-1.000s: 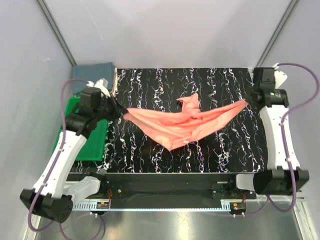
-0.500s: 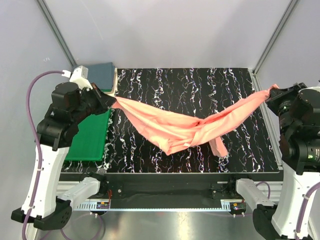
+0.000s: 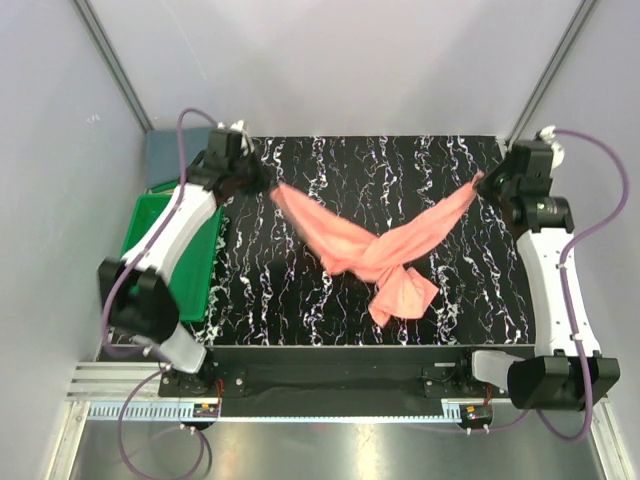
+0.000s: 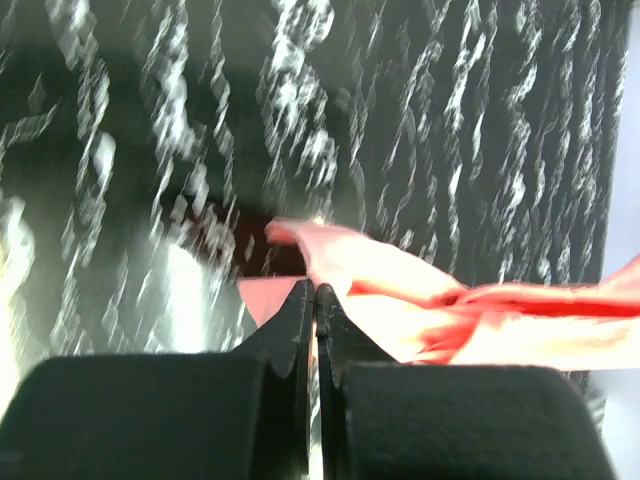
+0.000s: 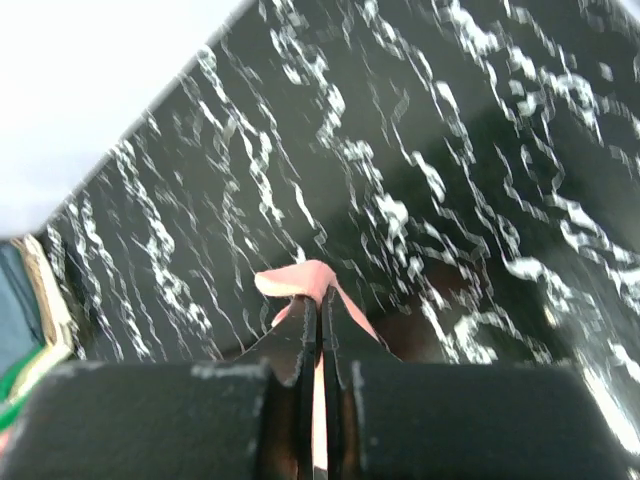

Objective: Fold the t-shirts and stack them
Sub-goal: Flatten the tshirt out

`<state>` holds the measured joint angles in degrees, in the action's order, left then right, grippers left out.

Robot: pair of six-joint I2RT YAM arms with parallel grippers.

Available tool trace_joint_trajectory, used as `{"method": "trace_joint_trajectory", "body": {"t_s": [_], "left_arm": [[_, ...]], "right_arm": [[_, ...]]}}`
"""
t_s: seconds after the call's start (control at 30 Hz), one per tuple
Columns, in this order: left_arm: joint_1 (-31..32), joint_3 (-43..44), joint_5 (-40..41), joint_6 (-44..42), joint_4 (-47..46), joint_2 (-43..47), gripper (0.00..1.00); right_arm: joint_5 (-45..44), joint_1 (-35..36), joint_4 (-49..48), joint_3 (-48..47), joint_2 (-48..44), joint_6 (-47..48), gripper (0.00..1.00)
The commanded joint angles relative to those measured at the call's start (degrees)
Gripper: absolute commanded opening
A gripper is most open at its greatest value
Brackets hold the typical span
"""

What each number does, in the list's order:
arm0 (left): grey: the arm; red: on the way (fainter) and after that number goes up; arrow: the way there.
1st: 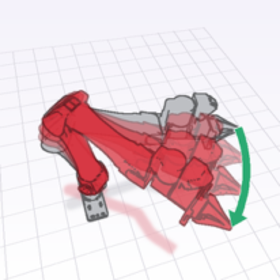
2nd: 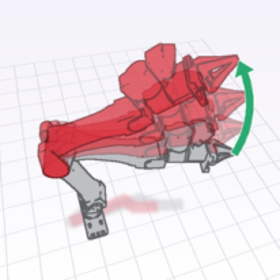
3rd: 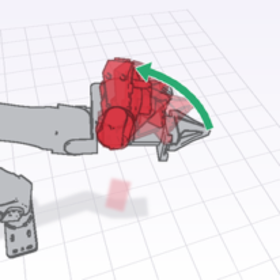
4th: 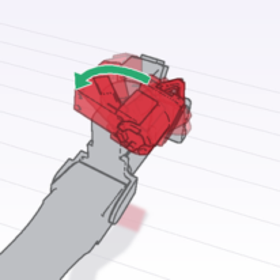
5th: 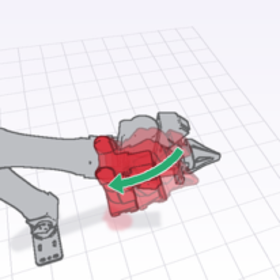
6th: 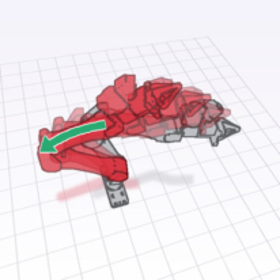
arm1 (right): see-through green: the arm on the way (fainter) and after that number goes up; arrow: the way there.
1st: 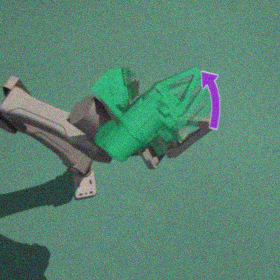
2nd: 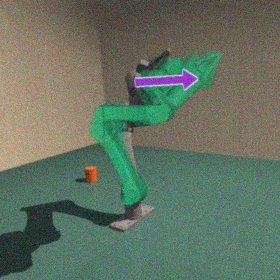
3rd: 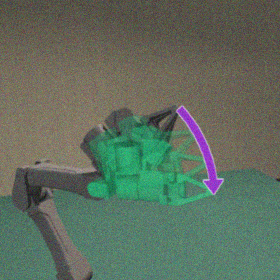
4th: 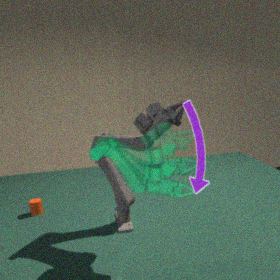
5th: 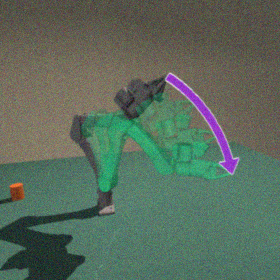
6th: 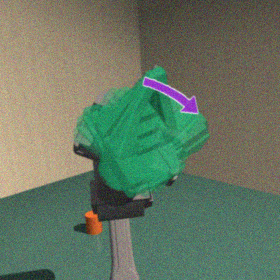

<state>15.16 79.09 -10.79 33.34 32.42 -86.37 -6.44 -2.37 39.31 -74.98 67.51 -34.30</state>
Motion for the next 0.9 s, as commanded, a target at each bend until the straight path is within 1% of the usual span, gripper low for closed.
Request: {"method": "trace_joint_trajectory", "body": {"t_s": [0.0,0.03,0.07,0.1,0.17,0.2,0.27,0.3,0.37,0.4,0.43,0.47,0.5,0.53,0.57,0.6,0.63,0.67,0.7,0.73,0.77,0.8,0.83,0.87], "left_arm": [[-0.57,12.21,-3.88,2.68,-16.05,-8.25,0.00],[-0.48,15.54,-5.28,3.74,-17.64,-10.12,0.00],[-0.48,16.53,-5.91,5.84,-19.31,-11.88,0.00],[-0.57,17.06,-6.43,6.64,-23.51,-14.85,0.00],[-0.65,18.55,-7.14,8.04,-26.09,-17.68,0.00],[-0.66,19.08,-7.40,8.49,-27.66,-20.48,0.00],[-0.92,21.27,-9.95,9.45,-28.82,-23.39,0.00],[-0.92,22.06,-10.91,9.63,-29.60,-26.19,0.00],[-0.92,23.65,-13.20,9.11,-30.40,-28.67,0.00],[-0.83,24.00,-13.73,8.67,-30.66,-30.86,0.00],[-1.01,25.05,-14.52,8.15,-30.49,-31.84,0.00],[-1.18,25.76,-15.22,6.66,-30.14,-32.98,0.01],[-1.27,26.72,-15.93,5.86,-28.31,-35.16,0.06],[-1.62,29.43,-17.85,4.90,-26.64,-36.32,0.17],[-1.88,30.93,-18.91,3.41,-24.80,-37.37,0.23],[-2.06,32.17,-20.14,2.87,-21.65,-38.34,0.28],[-1.98,32.53,-21.54,2.26,-20.40,-38.09,0.34],[-1.97,31.92,-21.82,1.38,-19.43,-37.56,0.45],[-1.89,30.52,-21.82,1.03,-18.81,-35.03,0.48],[-1.19,26.51,-20.86,0.59,-18.80,-33.27,0.50],[-0.66,24.38,-19.29,-0.72,-18.19,-31.51,0.53],[0.13,20.62,-16.84,-1.08,-17.32,-27.75,0.55],[2.05,18.58,-13.33,-0.48,-16.52,-25.89,0.56],[3.11,16.47,-13.03,0.22,-16.60,-24.22,0.57]], "right_arm": [[-5.48,-0.18,-7.15,-12.35,-1.50,1.87,0.00],[-7.34,-0.09,-4.27,-13.77,-1.50,2.22,0.00],[-8.93,-0.09,-3.20,-14.66,-1.93,2.31,0.00],[-10.68,-0.18,-2.32,-13.97,-2.72,2.23,0.00],[-8.96,-0.09,-1.43,-10.56,-6.76,0.12,0.00],[-5.03,-0.18,-1.60,-5.66,-8.16,-0.67,0.02],[0.00,-0.09,-1.34,0.16,-12.82,-3.22,0.06],[5.07,-0.09,-1.08,6.36,-14.40,-4.44,0.07],[10.45,-0.09,-0.99,12.46,-18.98,-7.43,0.10],[14.48,-0.09,-0.82,17.54,-20.38,-8.23,0.11],[16.09,-0.09,-0.47,19.76,-22.83,-10.24,0.23],[17.84,-0.09,-0.64,21.61,-23.73,-10.78,0.31],[20.12,-0.09,-0.46,23.54,-24.34,-11.04,0.38],[20.06,-0.09,1.45,23.30,-24.70,-11.05,0.45],[19.45,-0.09,2.60,22.78,-24.53,-11.05,0.53],[17.44,-0.09,3.48,20.68,-24.35,-10.70,0.57],[16.03,-0.09,4.54,19.62,-23.74,-10.09,0.60],[14.71,-0.09,4.63,18.48,-23.30,-9.82,0.64],[12.00,-0.09,4.64,16.64,-22.60,-9.03,0.65],[10.67,-0.09,4.72,15.75,-20.68,-8.59,0.65],[7.96,-0.09,4.81,15.05,-19.53,-8.24,0.65],[6.71,-0.09,4.90,14.34,-18.39,-8.06,0.65],[4.96,-0.09,4.55,14.34,-16.20,-7.97,0.65],[2.94,-0.09,4.03,14.51,-14.96,-8.32,0.65]]}}
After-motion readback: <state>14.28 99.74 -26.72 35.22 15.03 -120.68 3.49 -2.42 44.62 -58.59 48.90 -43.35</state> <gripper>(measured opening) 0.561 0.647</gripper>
